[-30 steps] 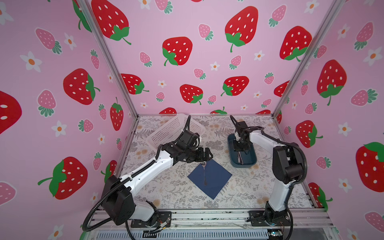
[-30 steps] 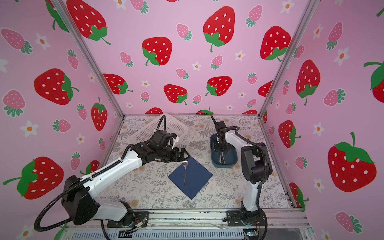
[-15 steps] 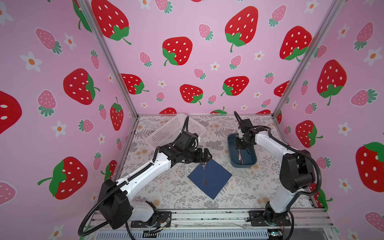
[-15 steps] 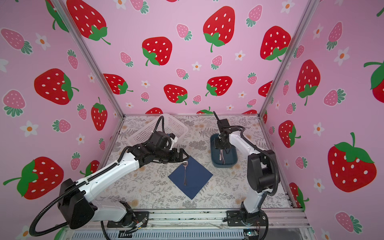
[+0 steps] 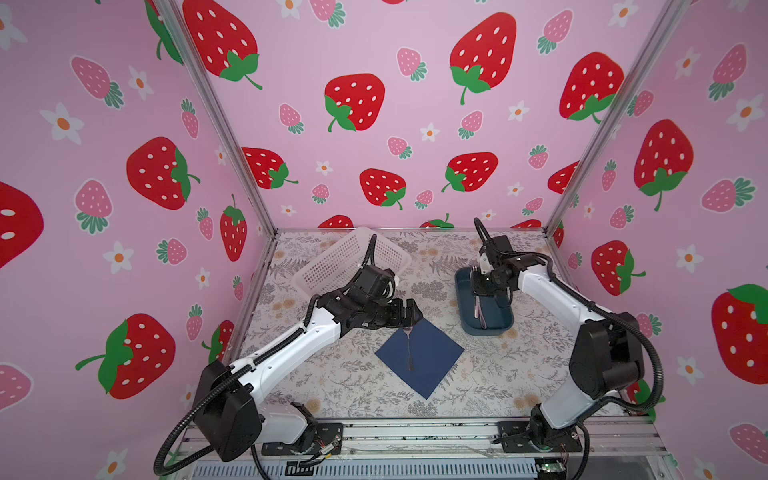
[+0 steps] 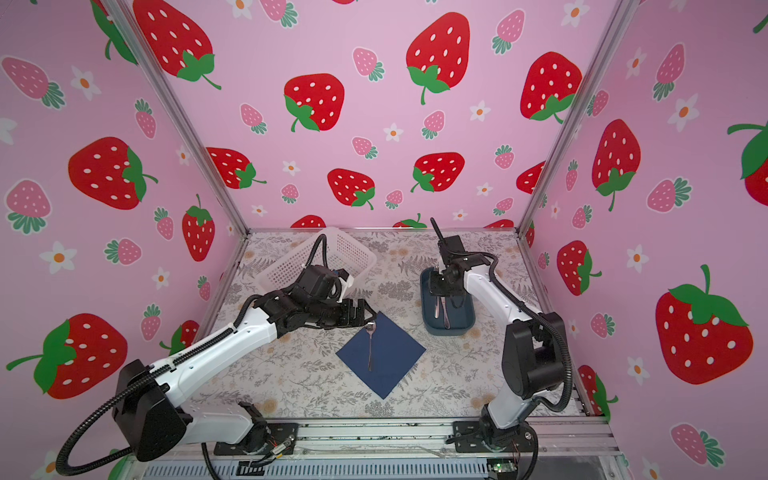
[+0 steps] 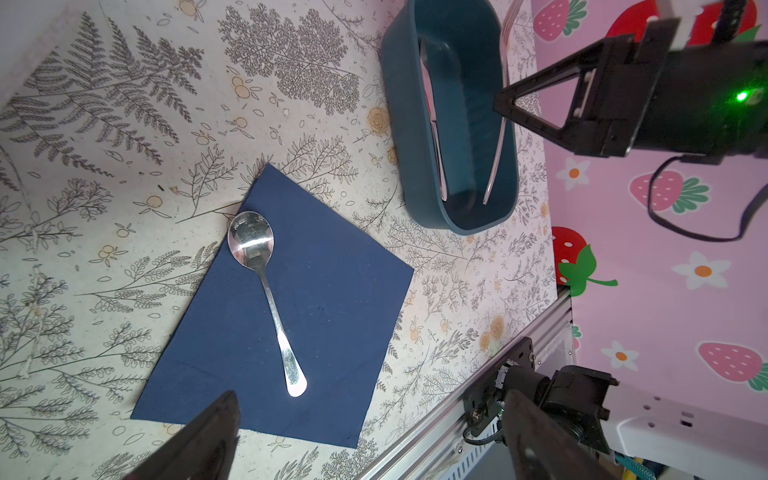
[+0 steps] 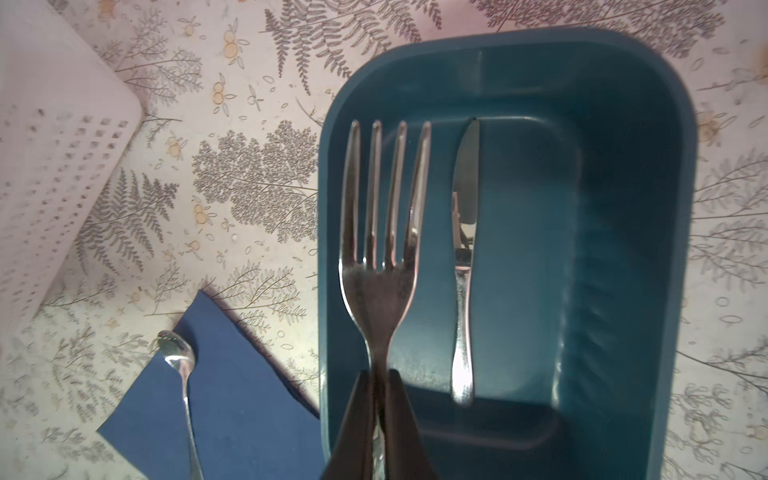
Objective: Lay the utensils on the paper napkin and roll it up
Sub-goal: 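Lift the fork and carry it over the napkin beside the spoon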
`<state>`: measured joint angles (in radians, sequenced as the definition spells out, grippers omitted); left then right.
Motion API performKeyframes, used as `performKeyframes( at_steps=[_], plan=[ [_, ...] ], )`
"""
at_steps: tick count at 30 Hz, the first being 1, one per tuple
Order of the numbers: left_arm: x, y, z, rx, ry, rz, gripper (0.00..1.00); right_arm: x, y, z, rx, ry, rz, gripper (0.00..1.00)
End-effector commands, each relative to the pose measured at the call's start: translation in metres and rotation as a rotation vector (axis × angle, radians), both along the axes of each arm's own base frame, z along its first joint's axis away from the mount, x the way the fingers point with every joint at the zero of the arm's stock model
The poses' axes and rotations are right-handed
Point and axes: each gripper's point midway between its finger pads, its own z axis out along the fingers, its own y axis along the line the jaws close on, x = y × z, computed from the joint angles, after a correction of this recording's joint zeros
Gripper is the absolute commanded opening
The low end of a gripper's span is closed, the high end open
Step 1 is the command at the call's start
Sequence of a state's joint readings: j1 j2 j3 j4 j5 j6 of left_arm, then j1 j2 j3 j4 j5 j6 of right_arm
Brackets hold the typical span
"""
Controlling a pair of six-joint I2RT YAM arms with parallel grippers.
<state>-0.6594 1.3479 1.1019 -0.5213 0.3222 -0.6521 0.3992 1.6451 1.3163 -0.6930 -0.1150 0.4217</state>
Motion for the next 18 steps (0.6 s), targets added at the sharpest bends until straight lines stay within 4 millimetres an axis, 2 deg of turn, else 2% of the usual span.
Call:
performKeyframes(
  at_steps=[1,5,9,18],
  plan=[
    [-0.003,0.003,0.005,-0.005,-0.016,0.006,0.99,-0.014,0.024,0.021,0.134,-0.010,0.056,0.03],
    [-0.003,0.004,0.004,-0.003,-0.016,0.011,0.99,-0.026,0.046,0.027,0.169,-0.009,0.103,0.03],
    [-0.004,0.006,0.004,0.001,-0.022,0.015,0.99,-0.040,0.068,0.024,0.178,0.005,0.140,0.03],
    [-0.007,0.019,-0.002,0.030,-0.028,0.059,0.99,-0.069,0.110,0.001,0.215,0.060,0.173,0.03]
  ],
)
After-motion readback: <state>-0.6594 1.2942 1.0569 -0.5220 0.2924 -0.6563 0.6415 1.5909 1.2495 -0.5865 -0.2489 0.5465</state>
